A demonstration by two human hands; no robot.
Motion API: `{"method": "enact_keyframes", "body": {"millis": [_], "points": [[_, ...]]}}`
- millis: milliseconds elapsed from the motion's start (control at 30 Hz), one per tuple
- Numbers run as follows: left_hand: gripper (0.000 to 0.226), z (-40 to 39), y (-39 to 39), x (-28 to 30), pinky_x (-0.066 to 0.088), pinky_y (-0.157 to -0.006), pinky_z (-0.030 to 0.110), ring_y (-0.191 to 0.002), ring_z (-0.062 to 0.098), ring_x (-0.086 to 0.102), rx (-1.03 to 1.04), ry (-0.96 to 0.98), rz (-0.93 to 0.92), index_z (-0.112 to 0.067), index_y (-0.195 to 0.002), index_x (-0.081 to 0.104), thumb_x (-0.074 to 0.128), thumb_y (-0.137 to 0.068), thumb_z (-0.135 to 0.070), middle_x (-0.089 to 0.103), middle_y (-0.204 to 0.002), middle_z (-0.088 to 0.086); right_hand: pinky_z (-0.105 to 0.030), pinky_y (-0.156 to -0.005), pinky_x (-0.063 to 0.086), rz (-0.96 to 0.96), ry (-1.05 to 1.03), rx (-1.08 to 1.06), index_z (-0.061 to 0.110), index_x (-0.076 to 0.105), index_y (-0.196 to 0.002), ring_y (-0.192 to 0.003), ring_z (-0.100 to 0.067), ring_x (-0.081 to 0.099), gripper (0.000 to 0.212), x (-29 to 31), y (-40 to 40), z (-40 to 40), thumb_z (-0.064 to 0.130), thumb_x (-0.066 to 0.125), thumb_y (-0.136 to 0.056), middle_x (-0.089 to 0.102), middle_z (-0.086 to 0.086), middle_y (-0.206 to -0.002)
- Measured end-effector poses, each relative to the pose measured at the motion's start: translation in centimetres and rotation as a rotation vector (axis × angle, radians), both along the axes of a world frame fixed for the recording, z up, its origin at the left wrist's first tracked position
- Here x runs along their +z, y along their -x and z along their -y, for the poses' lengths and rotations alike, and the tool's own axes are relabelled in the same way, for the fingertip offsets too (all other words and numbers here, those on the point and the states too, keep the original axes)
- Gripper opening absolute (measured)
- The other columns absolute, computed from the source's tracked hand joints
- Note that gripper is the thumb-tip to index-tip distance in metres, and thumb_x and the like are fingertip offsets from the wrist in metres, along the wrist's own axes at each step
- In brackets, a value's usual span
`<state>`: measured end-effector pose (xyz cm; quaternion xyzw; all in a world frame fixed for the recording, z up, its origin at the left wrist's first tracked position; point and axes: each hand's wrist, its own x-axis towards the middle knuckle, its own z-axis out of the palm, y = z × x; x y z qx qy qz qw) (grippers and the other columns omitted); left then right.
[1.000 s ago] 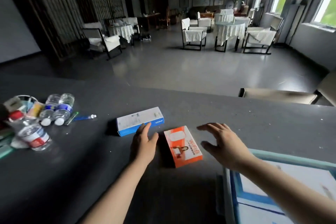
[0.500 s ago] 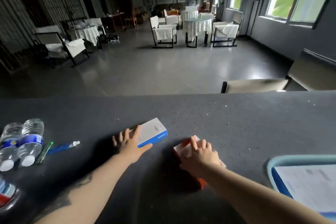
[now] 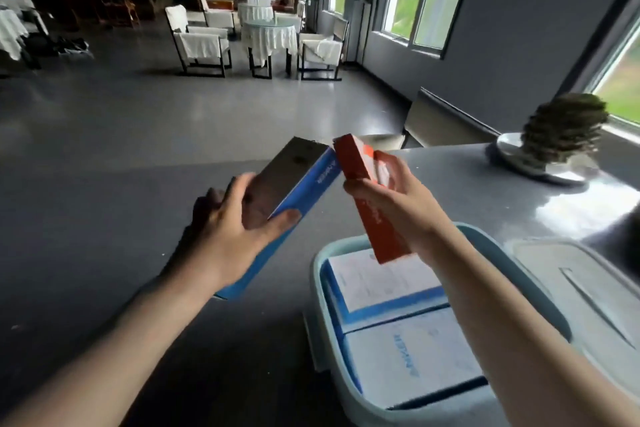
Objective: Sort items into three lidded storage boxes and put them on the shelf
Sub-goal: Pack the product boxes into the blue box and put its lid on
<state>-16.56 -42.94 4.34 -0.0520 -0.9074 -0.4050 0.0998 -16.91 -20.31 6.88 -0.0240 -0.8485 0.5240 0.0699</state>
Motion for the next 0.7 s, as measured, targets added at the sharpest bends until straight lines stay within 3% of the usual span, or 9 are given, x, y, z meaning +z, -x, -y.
{"method": "enact_keyframes", "body": {"millis": [100, 200, 333, 400, 467, 567, 633, 700], "points": [[0.075, -6.1, -3.1, 0.4, 0.04, -0.088, 0.038, -0.11, 0.013, 0.04, -0.11, 0.063, -0.012, -0.057, -0.122, 0.03, 0.039, -0.054, -0.089, 0.044, -0.109, -0.011, -0.031, -0.072, 0.05, -0.063, 0.108, -0.101, 0.043, 0.045, -0.124, -0.087, -0.01, 0.065, 0.08, 0.0, -3.0, -6.1, 0.065, 0.065, -0.049, 0.065, 0.008, -0.101], [0.077, -11.2, -5.0, -0.1, 0.037, -0.097, 0.038, -0.117, 0.013, 0.036, -0.217, 0.157, 0.06, -0.057, -0.128, 0.022, 0.034, -0.058, -0.088, 0.038, -0.113, -0.011, -0.034, -0.067, 0.053, -0.049, 0.184, -0.177, 0.044, 0.047, -0.121, -0.08, -0.011, 0.068, 0.076, -0.5, -4.9, -11.4, 0.062, 0.067, -0.05, 0.067, 0.005, -0.096], [0.077, -15.7, -6.3, -1.7, 0.031, -0.098, 0.035, -0.123, 0.015, 0.031, -0.368, 0.346, 0.168, -0.055, -0.128, 0.01, 0.032, -0.061, -0.087, 0.031, -0.115, -0.01, -0.022, -0.051, 0.052, -0.006, 0.177, -0.204, 0.038, 0.044, -0.13, -0.067, -0.005, 0.068, 0.079, -1.7, -6.2, -16.0, 0.051, 0.069, -0.057, 0.065, 0.001, -0.096], [0.089, -17.1, -6.9, -2.8, 0.027, -0.104, 0.038, -0.132, 0.019, 0.024, -0.412, 0.529, 0.159, -0.05, -0.133, 0.005, 0.024, -0.057, -0.091, 0.027, -0.127, -0.006, -0.035, -0.068, 0.058, 0.01, 0.07, -0.223, 0.038, 0.042, -0.132, -0.084, -0.014, 0.068, 0.083, -2.5, -6.4, -17.5, 0.054, 0.069, -0.055, 0.063, -0.002, -0.106], [0.094, -17.9, -7.5, -4.1, 0.024, -0.108, 0.043, -0.136, 0.023, 0.017, -0.438, 0.691, 0.149, -0.047, -0.136, -0.001, 0.019, -0.056, -0.092, 0.02, -0.132, -0.004, -0.043, -0.084, 0.054, 0.039, -0.068, -0.206, 0.041, 0.038, -0.134, -0.097, -0.021, 0.063, 0.089, -3.2, -6.7, -18.4, 0.059, 0.07, -0.053, 0.06, -0.004, -0.114], [0.102, -18.3, -8.1, -4.7, 0.015, -0.113, 0.049, -0.138, 0.019, 0.009, -0.432, 0.802, 0.154, -0.041, -0.145, -0.005, 0.019, -0.06, -0.093, 0.011, -0.14, -0.005, -0.037, -0.086, 0.05, 0.044, -0.22, -0.16, 0.045, 0.032, -0.139, -0.103, -0.018, 0.057, 0.095, -4.1, -7.1, -19.4, 0.066, 0.066, -0.054, 0.055, 0.0, -0.119], [0.101, -18.3, -8.4, -4.7, 0.029, -0.106, 0.055, -0.133, 0.023, 0.027, -0.428, 0.858, 0.059, -0.034, -0.148, 0.017, 0.018, -0.065, -0.091, 0.028, -0.137, 0.006, -0.038, -0.091, 0.047, 0.037, -0.278, -0.161, 0.045, 0.03, -0.14, -0.108, -0.018, 0.054, 0.096, -4.5, -7.3, -20.0, 0.07, 0.064, -0.054, 0.053, 0.002, -0.122], [0.093, -18.2, -8.8, -4.3, 0.046, -0.085, 0.048, -0.111, 0.017, 0.042, -0.415, 0.839, -0.002, -0.029, -0.136, 0.047, 0.021, -0.069, -0.087, 0.047, -0.114, 0.005, -0.04, -0.095, 0.046, 0.031, -0.298, -0.165, 0.047, 0.028, -0.14, -0.112, -0.016, 0.051, 0.096, -4.8, -7.5, -20.5, 0.072, 0.062, -0.054, 0.051, 0.004, -0.125]]}}
